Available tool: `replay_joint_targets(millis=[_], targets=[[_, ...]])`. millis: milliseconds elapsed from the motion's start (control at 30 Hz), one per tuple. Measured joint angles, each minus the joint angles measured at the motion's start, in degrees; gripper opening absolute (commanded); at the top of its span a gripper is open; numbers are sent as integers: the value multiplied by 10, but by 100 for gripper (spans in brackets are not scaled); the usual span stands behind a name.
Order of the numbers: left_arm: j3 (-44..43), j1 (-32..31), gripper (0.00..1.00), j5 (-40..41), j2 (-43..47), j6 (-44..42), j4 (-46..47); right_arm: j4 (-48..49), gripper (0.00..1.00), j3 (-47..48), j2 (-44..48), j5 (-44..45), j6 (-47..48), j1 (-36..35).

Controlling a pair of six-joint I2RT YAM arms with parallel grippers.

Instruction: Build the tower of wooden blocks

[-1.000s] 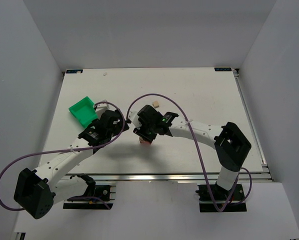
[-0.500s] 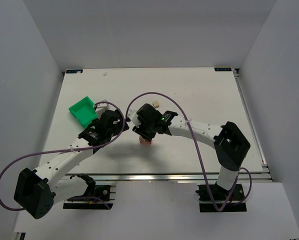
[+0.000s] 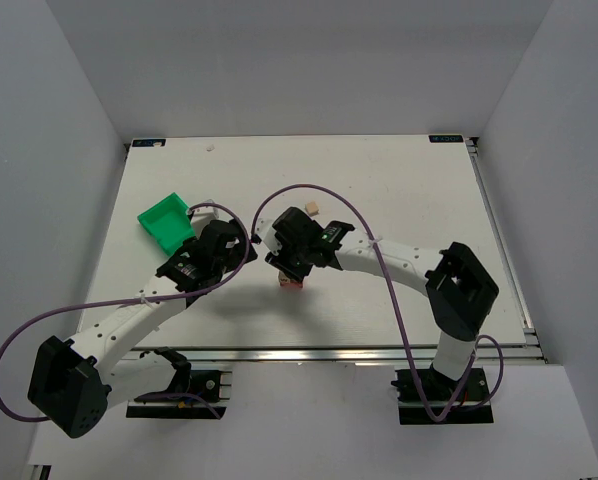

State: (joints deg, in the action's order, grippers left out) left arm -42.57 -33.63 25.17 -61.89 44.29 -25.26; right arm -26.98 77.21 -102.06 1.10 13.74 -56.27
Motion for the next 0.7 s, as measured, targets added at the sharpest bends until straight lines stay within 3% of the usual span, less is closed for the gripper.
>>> replay_joint_targets(millis=[633, 700], targets=[[0, 0, 98, -6, 0, -8, 5, -3, 65, 1, -8, 2, -9, 4], [0, 0, 98, -6, 0, -8, 5, -3, 79, 1, -8, 2, -10, 4]])
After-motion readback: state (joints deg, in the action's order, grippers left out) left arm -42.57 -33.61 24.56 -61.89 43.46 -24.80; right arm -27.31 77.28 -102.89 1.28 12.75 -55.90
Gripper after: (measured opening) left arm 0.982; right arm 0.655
